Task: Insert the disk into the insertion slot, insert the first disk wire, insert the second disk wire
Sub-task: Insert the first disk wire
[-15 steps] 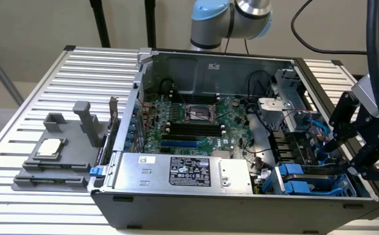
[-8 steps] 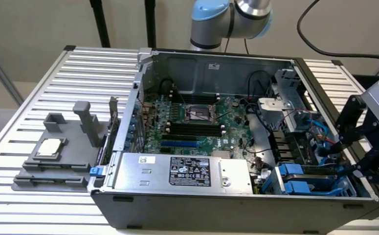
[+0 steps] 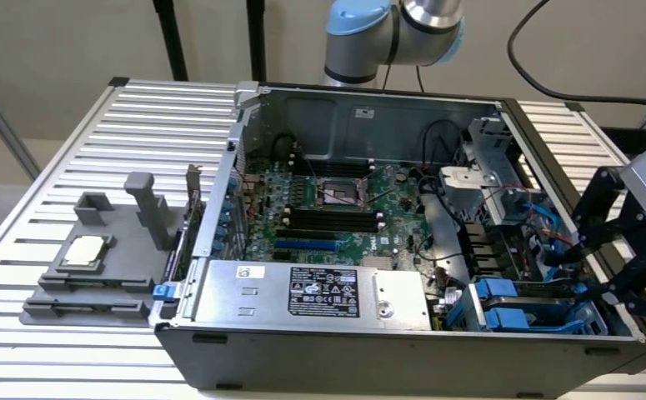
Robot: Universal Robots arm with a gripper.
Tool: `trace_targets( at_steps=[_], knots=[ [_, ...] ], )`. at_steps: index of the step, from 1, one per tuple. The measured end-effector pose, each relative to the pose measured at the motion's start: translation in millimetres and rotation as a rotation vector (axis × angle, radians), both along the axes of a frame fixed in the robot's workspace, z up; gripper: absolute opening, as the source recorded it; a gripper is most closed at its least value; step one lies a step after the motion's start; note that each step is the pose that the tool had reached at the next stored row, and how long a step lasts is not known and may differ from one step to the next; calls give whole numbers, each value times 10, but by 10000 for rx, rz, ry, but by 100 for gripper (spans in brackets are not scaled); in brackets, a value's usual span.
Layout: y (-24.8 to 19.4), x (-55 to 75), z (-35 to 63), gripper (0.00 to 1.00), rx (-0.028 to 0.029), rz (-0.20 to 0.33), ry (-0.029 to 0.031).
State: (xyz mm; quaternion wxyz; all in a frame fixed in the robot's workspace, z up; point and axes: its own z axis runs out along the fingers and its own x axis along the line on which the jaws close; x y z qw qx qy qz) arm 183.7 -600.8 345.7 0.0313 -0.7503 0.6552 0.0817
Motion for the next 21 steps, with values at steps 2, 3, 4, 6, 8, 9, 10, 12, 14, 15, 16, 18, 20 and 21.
trace_targets(
  at_steps=[2, 3, 4, 6, 8, 9, 10, 12, 14, 15, 16, 18, 20, 21],
  knots=[
    [-2, 1, -9, 46, 25, 49, 2],
    [-2, 1, -12, 46, 32, 67, 2],
    [-3, 1, -15, 44, 37, 85, 3],
    [-3, 1, -22, 37, 44, 118, 3],
    [-3, 1, -29, 30, 47, 152, 4],
    [-3, 1, -32, 30, 48, 169, 4],
    [-3, 1, -36, 30, 49, 187, 5],
    [-3, 1, -41, 28, 49, 221, 5],
    [-3, 1, -44, 21, 49, 255, 6],
    [-3, 1, -44, 21, 49, 271, 6],
    [-3, 1, -45, 21, 49, 286, 6],
    [-3, -3, -47, 18, 52, 316, 7],
    [-2, -13, -46, 16, 52, 343, 7],
    [-2, -20, -45, 16, 50, 357, 7]
  ],
)
